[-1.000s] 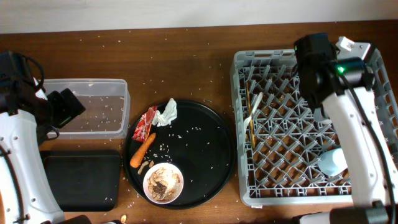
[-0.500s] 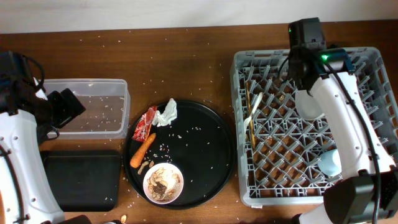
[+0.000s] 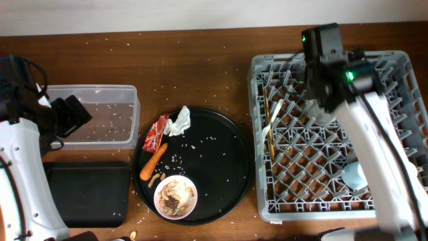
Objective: Sort waste into correct bins and load items into the dishwasher rack
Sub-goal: 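Stand the white plate upright in the rack with the right gripper, then grasp the white tissue with the left gripper and drop it in the clear bin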
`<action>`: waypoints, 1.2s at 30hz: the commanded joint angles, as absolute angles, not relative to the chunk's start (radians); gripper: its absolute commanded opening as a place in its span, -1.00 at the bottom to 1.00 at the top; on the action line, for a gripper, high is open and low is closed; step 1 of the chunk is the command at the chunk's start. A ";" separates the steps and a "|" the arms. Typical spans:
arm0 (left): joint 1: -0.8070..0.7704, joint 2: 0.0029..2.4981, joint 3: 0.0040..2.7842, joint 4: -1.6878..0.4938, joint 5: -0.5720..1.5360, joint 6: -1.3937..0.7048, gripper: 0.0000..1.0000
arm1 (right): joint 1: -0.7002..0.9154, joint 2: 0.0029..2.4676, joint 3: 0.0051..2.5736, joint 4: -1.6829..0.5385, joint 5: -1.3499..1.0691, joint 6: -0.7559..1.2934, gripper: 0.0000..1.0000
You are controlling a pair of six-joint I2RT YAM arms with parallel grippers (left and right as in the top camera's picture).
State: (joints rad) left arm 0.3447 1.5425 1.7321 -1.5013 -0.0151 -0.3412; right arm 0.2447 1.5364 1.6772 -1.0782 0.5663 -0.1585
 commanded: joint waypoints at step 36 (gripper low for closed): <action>-0.386 2.012 1.445 -0.798 -0.140 -0.105 0.35 | 0.648 1.184 1.717 -1.356 0.326 0.454 0.97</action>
